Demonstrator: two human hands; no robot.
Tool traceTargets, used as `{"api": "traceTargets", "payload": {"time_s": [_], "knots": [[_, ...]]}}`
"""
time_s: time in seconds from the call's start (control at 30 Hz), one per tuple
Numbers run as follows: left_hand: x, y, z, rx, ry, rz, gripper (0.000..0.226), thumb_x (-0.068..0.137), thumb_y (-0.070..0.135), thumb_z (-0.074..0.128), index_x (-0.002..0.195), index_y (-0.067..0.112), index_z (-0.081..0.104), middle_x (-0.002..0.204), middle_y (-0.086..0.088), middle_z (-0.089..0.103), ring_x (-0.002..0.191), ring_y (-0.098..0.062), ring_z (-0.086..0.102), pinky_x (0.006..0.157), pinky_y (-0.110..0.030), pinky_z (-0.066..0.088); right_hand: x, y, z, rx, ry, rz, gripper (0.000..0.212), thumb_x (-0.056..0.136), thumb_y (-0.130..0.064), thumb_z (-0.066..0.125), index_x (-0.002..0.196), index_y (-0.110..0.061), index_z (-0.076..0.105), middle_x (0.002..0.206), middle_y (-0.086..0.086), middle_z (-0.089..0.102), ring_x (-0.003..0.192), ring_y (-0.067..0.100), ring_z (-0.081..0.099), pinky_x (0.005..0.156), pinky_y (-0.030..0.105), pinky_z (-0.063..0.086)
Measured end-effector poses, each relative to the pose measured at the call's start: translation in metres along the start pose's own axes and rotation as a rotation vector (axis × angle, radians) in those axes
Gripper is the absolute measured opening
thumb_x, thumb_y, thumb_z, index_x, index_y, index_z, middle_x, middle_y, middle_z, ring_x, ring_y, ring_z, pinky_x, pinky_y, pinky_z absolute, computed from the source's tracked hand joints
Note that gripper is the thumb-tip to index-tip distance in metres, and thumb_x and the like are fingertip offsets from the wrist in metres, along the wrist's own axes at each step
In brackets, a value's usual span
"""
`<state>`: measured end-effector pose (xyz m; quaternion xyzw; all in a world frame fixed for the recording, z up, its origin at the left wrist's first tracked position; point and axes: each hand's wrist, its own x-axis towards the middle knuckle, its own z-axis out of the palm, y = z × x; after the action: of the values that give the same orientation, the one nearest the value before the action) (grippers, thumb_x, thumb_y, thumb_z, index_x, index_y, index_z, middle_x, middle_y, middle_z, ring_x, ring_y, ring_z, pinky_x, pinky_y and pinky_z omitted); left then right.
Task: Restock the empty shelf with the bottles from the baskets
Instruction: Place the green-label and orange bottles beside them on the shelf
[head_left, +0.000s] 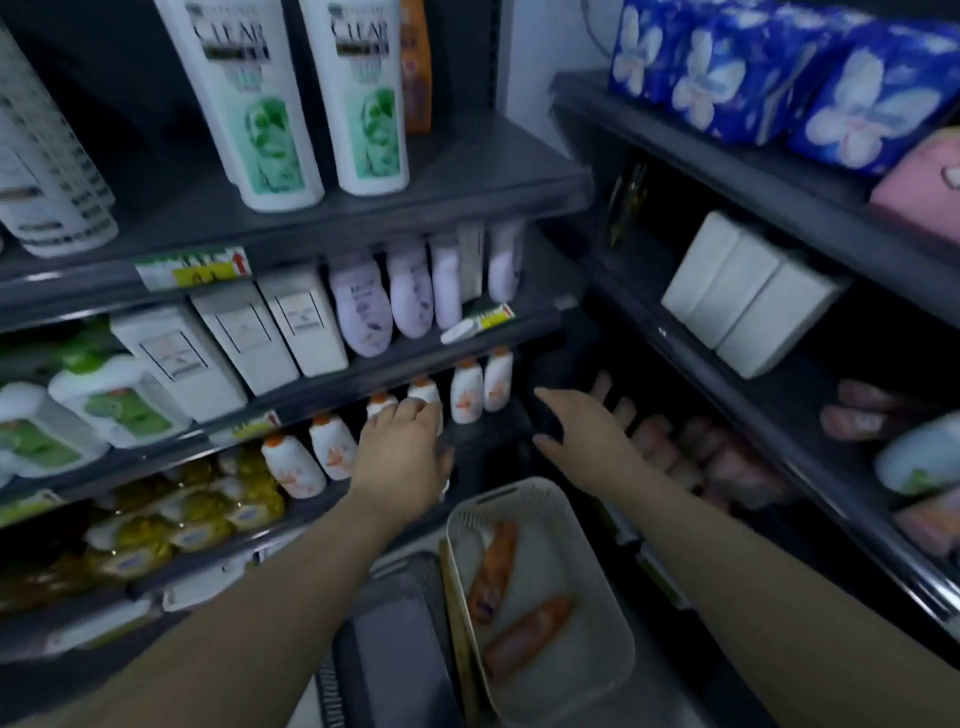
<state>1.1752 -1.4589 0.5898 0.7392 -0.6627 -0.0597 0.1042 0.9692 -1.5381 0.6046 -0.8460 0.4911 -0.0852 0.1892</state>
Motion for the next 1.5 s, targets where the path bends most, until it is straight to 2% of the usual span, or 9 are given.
{"api": "traceTargets", "payload": {"time_s": [0.1, 0.27, 0.47, 0.8, 0.9, 1.1, 1.27, 1.37, 1.5], "knots": [[-0.011, 0.006, 0.052, -0.027, -0.14, -0.005, 0.054, 0.093, 0.04, 0.053, 0.141, 0.019, 0.041, 0.134, -0.004, 0.048, 0.119, -0.027, 0.046, 0.094, -0.035, 0.04, -0.024, 0.036, 0.054, 0.046, -0.121, 0.089, 0.057, 0.094, -0.024, 0.059, 0.145, -0.007, 0.04, 0.145, 0.011, 0.047, 0.134, 0.028, 0.042, 0.109, 0.036, 0.034], [-0.012, 0.016, 0.157, -0.061, -0.332, -0.062, 0.045, 0.092, 0.036, 0.051, 0.133, 0.018, 0.047, 0.131, -0.005, 0.051, 0.117, -0.026, 0.05, 0.088, -0.036, 0.045, -0.047, 0.102, 0.146, 0.139, -0.245, 0.232, 0.044, 0.094, -0.025, 0.055, 0.137, -0.022, 0.049, 0.117, 0.004, 0.063, 0.102, 0.022, 0.062, 0.083, 0.036, 0.052], [0.002, 0.013, 0.302, -0.159, -0.498, -0.205, 0.047, 0.089, 0.025, 0.056, 0.134, 0.015, 0.047, 0.132, -0.009, 0.052, 0.117, -0.026, 0.055, 0.093, -0.037, 0.048, -0.056, 0.182, 0.268, 0.199, -0.38, 0.423, 0.059, 0.093, -0.039, 0.052, 0.146, -0.019, 0.038, 0.135, 0.007, 0.056, 0.117, 0.024, 0.055, 0.094, 0.036, 0.048], [0.037, -0.002, 0.503, -0.286, -0.618, -0.512, 0.047, 0.094, 0.037, 0.05, 0.129, 0.006, 0.041, 0.123, -0.018, 0.055, 0.114, -0.035, 0.055, 0.092, -0.042, 0.045, -0.054, 0.246, 0.393, 0.376, -0.304, 0.599, 0.053, 0.097, -0.026, 0.054, 0.147, -0.018, 0.038, 0.129, 0.007, 0.061, 0.116, 0.018, 0.056, 0.089, 0.023, 0.044], [0.039, -0.004, 0.543, -0.3, -0.613, -0.537, 0.057, 0.095, 0.04, 0.048, 0.137, 0.004, 0.036, 0.131, -0.02, 0.05, 0.12, -0.037, 0.052, 0.098, -0.045, 0.044, -0.047, 0.254, 0.415, 0.4, -0.272, 0.644, 0.053, 0.097, -0.03, 0.054, 0.146, -0.019, 0.039, 0.131, 0.007, 0.059, 0.115, 0.02, 0.057, 0.094, 0.031, 0.047], [0.045, 0.0, 0.568, -0.309, -0.636, -0.619, 0.067, 0.077, 0.036, 0.074, 0.127, 0.004, 0.041, 0.128, -0.019, 0.043, 0.118, -0.039, 0.05, 0.097, -0.044, 0.045, -0.041, 0.27, 0.439, 0.358, -0.28, 0.75, 0.05, 0.096, -0.031, 0.054, 0.143, -0.016, 0.043, 0.132, 0.009, 0.058, 0.116, 0.025, 0.057, 0.094, 0.036, 0.048], [0.051, 0.007, 0.543, -0.393, -0.599, -0.582, 0.064, 0.07, 0.022, 0.08, 0.119, 0.004, 0.044, 0.119, -0.017, 0.055, 0.108, -0.036, 0.058, 0.087, -0.04, 0.05, -0.049, 0.271, 0.442, 0.287, -0.337, 0.852, 0.026, 0.097, -0.031, 0.05, 0.112, -0.011, 0.058, 0.108, 0.008, 0.066, 0.1, 0.026, 0.063, 0.074, 0.029, 0.044], [0.054, 0.008, 0.509, -0.493, -0.508, -0.539, 0.055, 0.068, 0.018, 0.081, 0.11, 0.007, 0.048, 0.102, -0.011, 0.061, 0.089, -0.026, 0.058, 0.069, -0.032, 0.042, -0.053, 0.268, 0.451, 0.297, -0.331, 0.907, 0.033, 0.089, -0.037, 0.06, 0.111, -0.012, 0.061, 0.108, 0.007, 0.068, 0.101, 0.027, 0.065, 0.083, 0.031, 0.05], [0.051, 0.007, 0.463, -0.656, -0.418, -0.5, 0.058, 0.062, 0.02, 0.087, 0.108, 0.015, 0.052, 0.094, 0.001, 0.062, 0.084, -0.02, 0.061, 0.07, -0.032, 0.044, -0.052, 0.259, 0.472, 0.339, -0.351, 1.032, 0.049, 0.083, -0.042, 0.067, 0.119, -0.009, 0.059, 0.115, 0.01, 0.066, 0.106, 0.027, 0.064, 0.085, 0.025, 0.046]]}}
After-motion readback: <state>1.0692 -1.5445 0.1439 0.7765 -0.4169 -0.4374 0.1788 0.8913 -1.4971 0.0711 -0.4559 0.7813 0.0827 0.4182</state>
